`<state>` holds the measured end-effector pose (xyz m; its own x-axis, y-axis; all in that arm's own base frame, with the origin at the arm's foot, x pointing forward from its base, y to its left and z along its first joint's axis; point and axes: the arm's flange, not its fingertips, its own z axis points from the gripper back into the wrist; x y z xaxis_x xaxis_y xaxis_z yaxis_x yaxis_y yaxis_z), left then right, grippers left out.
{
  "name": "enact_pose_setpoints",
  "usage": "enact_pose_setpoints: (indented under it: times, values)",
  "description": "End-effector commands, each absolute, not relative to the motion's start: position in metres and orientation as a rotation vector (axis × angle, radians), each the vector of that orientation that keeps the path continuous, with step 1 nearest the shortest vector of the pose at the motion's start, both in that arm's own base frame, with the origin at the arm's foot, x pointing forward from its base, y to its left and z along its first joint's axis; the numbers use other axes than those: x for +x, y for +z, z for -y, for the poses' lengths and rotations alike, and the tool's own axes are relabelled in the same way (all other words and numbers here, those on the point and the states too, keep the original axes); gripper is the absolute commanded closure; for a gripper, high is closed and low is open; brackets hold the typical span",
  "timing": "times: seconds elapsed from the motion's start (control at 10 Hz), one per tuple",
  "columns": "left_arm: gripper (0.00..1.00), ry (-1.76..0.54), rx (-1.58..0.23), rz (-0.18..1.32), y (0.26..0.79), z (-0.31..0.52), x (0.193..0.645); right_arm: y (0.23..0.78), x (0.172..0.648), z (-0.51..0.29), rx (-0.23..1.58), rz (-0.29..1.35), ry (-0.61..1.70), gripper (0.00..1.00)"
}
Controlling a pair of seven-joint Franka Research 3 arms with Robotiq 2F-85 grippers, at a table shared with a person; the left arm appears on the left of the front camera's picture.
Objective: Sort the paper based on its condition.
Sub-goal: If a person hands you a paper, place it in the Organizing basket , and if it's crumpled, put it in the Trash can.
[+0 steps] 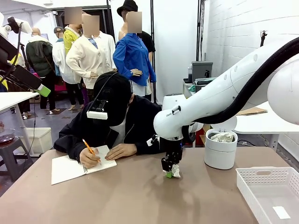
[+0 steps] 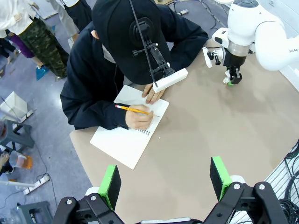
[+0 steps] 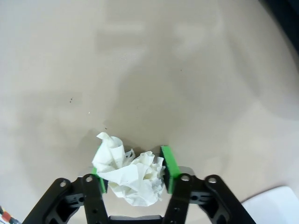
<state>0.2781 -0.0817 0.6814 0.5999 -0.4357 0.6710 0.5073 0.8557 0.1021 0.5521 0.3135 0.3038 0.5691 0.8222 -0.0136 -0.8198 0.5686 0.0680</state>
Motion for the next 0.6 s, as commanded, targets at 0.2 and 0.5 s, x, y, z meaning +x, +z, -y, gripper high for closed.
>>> enact_pose_setpoints:
  times: [0.2,0.5]
  values:
    - [0.00,-0.546,-0.104,0.749,0.681,0.081,0.278,0.359,0.530,-0.296,-0.028,-0.032,0.829,0.84]
    - [0.00,-0.546,-0.104,0.749,0.681,0.081,0.278,0.409,0.523,-0.266,-0.096,-0.023,0.723,0.84]
